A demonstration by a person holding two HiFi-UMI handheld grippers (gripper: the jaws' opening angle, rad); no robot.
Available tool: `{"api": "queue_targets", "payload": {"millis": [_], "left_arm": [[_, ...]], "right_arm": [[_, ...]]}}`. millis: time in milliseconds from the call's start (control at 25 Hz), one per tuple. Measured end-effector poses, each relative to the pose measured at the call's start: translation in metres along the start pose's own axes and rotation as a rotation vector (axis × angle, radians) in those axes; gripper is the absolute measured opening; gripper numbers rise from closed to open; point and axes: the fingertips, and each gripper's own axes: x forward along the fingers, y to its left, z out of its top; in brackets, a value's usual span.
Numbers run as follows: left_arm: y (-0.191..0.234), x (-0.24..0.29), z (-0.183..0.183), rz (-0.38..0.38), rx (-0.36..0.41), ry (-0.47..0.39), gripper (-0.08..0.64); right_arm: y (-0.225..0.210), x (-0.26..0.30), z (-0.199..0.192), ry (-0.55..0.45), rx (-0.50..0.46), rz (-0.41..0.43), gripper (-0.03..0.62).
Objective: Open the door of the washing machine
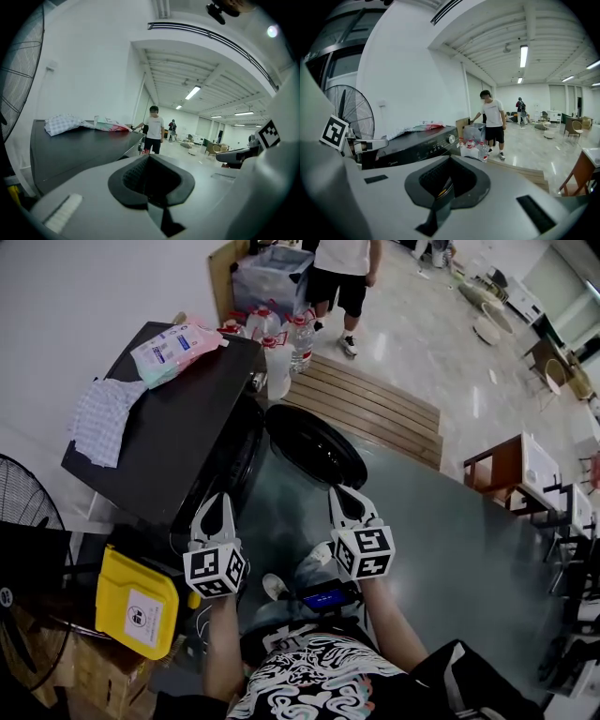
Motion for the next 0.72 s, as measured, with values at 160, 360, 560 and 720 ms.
{"api": "queue_targets", "payload": {"millis": [160,360,560,720], "left_arm": [[0.003,-0.002,-0.001,0.003,-0.018,-0.004,0.002],[0.006,-0.004,0.0,0.014,-0.033,-0.021,0.002],[0.008,-0.005,-0.005,0.026,-0.015,0.001,0.002],[0.004,-0.004,-0.005,0.025,0.02,-0.006,0.002]], "right_arm": [[-0.002,-0.001,-0.005,0.016,0.004,-0.002,0.002],[-0.004,-0.001,-0.009,0.024,0.009,-0.002,0.002],[0.0,0.0,-0.012,0.035,0.003,0.011,0.002],[-0.001,0.0,-0.017,0.044,0.001,0.011,0.002]]}}
